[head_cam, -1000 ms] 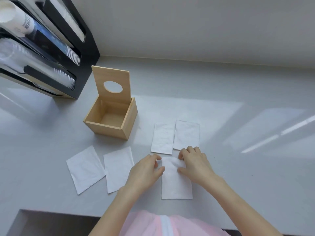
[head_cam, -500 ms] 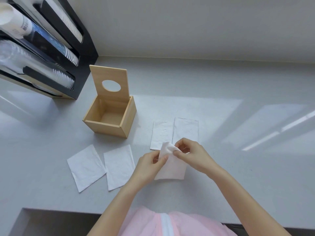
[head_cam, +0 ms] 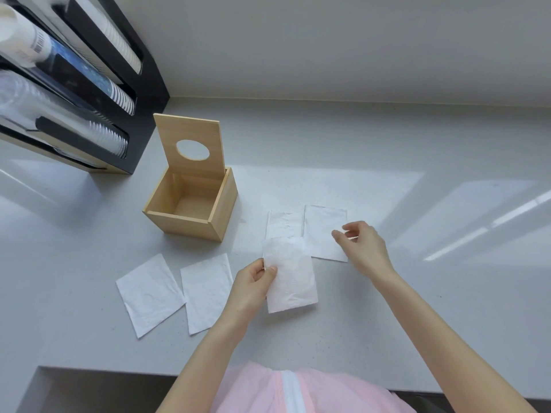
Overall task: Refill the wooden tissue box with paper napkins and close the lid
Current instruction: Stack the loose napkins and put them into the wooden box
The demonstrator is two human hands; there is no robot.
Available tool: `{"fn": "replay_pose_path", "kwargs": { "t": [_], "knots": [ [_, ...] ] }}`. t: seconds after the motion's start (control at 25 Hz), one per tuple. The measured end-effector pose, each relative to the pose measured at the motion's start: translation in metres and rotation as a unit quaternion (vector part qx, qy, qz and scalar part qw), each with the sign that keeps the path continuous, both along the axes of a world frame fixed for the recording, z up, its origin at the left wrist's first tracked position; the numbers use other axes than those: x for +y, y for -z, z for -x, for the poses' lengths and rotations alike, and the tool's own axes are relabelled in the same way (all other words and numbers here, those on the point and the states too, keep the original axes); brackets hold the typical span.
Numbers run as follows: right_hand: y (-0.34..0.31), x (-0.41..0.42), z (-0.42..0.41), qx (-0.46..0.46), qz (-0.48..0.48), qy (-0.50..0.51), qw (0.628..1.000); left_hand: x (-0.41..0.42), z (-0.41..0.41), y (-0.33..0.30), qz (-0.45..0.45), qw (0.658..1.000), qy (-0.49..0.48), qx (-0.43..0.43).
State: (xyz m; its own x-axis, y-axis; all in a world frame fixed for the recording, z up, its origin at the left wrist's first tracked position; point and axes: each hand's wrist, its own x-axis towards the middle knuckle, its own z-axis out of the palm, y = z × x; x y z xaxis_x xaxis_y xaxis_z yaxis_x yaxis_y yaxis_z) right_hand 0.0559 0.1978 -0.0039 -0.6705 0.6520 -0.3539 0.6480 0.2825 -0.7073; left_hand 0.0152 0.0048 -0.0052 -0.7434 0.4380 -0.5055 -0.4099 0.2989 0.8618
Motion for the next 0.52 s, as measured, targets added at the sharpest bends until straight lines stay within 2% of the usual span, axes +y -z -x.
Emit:
{"fn": "replay_pose_path", "kwargs": {
  "t": [0.08,0.16,0.24,0.52],
  "knots": [
    [0.008,0.003,0.008,-0.085,-0.064,-0.02,0.994,0.0,0.0,-0.002,-0.001,1.0,-0.01,-0.002],
    [0.016,0.0,0.013,-0.133,-0.107,-0.027,0.985,-0.001,0.0,-0.002,0.003,1.0,-0.016,-0.005],
    [0.022,-0.001,0.015,-0.136,-0.13,-0.024,0.982,-0.002,0.001,0.001,0.008,1.0,-0.022,-0.02],
    [0.026,-0.001,0.015,-0.145,-0.122,-0.044,0.981,-0.003,0.0,0.002,0.011,0.998,-0.037,-0.058]
  ]
}}
